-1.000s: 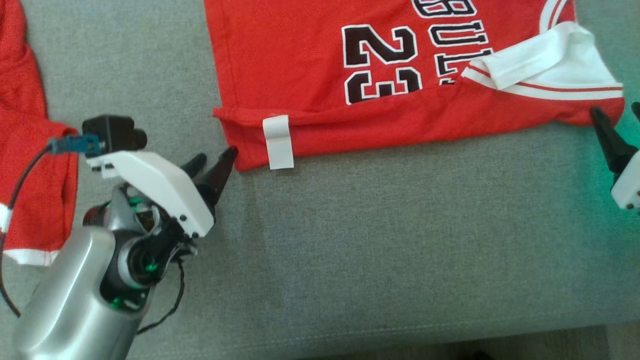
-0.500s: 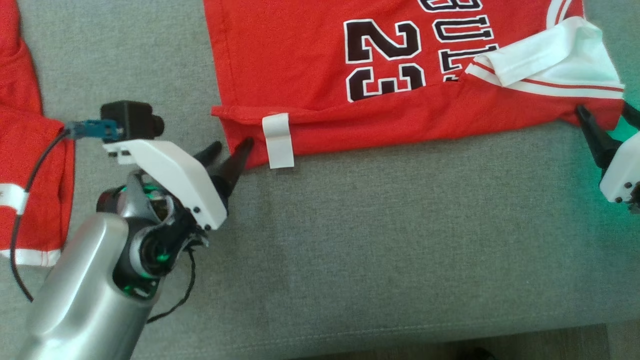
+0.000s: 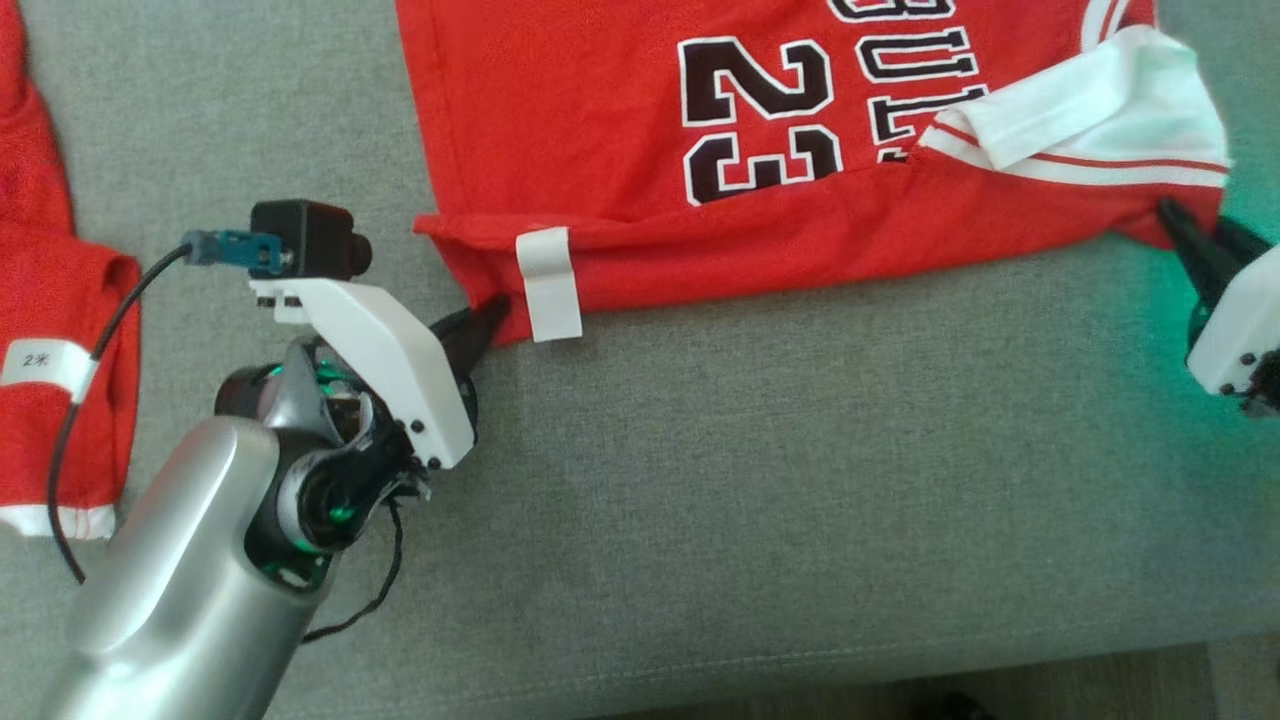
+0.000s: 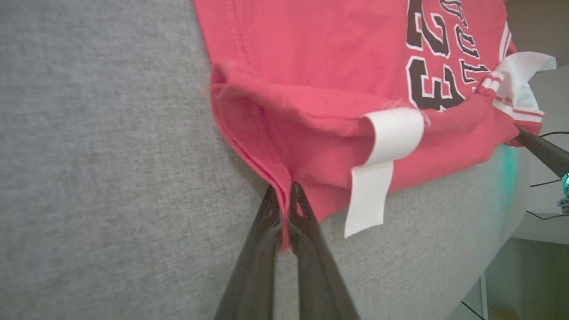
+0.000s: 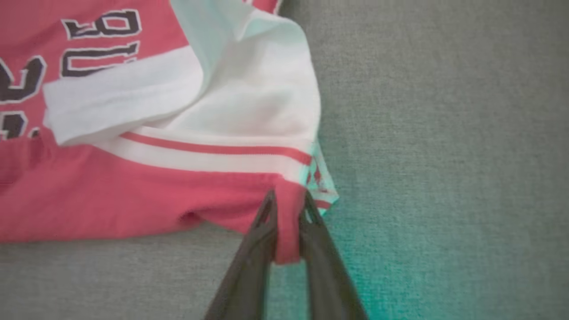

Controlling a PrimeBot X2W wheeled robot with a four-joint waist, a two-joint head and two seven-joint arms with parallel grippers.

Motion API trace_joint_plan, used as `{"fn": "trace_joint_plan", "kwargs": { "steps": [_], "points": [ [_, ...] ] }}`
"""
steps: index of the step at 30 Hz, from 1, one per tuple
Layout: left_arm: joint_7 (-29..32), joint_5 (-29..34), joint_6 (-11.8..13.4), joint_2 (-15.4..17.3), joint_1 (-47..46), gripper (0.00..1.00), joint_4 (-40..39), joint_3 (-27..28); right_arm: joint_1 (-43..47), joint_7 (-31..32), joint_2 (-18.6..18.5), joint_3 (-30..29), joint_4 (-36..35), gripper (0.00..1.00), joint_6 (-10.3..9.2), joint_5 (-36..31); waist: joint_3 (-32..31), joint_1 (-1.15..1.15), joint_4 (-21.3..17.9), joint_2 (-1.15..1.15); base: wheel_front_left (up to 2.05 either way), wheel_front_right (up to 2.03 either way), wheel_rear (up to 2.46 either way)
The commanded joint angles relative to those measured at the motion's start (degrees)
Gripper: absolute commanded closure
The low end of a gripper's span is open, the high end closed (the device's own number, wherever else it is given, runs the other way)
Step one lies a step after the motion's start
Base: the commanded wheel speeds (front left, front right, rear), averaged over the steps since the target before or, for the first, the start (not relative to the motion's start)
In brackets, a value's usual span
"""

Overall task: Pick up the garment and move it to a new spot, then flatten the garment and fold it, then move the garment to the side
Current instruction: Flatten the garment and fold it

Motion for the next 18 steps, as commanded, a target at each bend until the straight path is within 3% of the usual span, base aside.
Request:
{"fn": "trace_joint_plan", "kwargs": {
  "steps": [1, 8, 14, 18],
  "points": [
    [0.9, -0.5, -0.3, 1.4, -0.2, 1.0, -1.0, 1.1, -0.3, 0.5, -0.5, 0.2, -1.6, 1.0, -0.04, 1.2, -0.7, 0.0, -0.1, 0.0, 0.0, 0.0, 0.0],
    [3.7, -4.4, -0.9, 4.4, 1.0, 1.0, -7.4, 4.2, 1.0, 6.3, -3.3, -5.0, -4.3, 1.0, -0.04, 8.1, -3.6, 0.0, 0.1, 0.0, 0.0, 0.0, 0.0],
    [6.8, -7.1, -0.3, 7.2, 6.7, 1.0, -15.0, 4.2, 8.5, 15.8, -8.1, -7.7, -10.9, 1.0, -0.04, 12.9, -4.9, 0.0, 0.5, 0.0, 0.0, 0.0, 0.0],
    [5.3, -7.5, 0.6, 7.6, 12.3, 1.0, -16.6, 4.1, 14.7, 20.2, -8.9, -8.7, -14.7, 1.0, -0.04, 14.7, -5.2, 0.0, 0.5, 0.0, 0.0, 0.0, 0.0]
  ]
}}
